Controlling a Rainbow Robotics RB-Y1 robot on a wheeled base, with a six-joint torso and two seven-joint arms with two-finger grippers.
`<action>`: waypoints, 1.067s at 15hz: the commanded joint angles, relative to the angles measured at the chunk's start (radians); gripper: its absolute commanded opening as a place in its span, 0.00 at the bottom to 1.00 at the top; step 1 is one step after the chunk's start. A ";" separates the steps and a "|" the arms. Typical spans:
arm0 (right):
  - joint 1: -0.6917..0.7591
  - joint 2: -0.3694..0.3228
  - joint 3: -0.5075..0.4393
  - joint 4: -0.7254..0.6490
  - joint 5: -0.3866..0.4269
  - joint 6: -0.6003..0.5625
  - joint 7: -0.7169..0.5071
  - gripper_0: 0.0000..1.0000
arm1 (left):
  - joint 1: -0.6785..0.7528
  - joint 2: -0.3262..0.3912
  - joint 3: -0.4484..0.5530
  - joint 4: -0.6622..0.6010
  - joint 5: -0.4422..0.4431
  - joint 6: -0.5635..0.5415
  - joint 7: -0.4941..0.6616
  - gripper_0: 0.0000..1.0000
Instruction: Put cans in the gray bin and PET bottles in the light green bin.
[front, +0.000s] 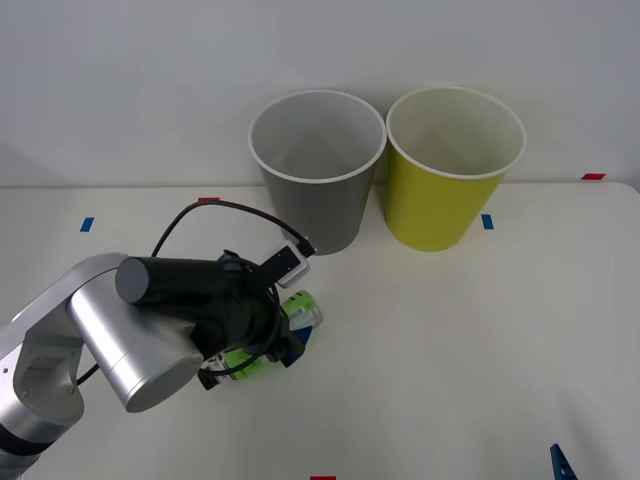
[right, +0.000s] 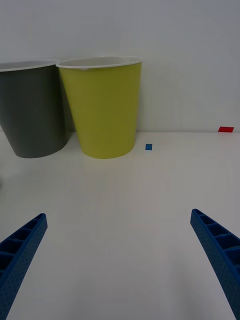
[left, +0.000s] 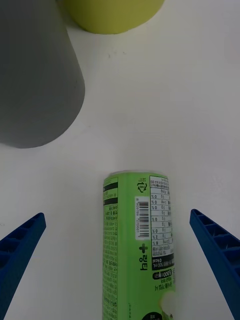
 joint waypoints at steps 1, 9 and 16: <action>0.000 0.000 0.000 0.000 0.000 0.000 0.000 1.00 | -0.023 -0.049 -0.006 0.014 -0.030 0.075 -0.016 1.00; 0.000 0.000 0.000 0.000 0.000 0.000 0.000 1.00 | -0.029 -0.149 -0.006 0.103 -0.088 0.109 -0.040 1.00; 0.000 0.000 0.000 0.000 0.000 0.000 0.000 1.00 | -0.029 -0.201 -0.004 0.214 -0.123 0.126 -0.077 1.00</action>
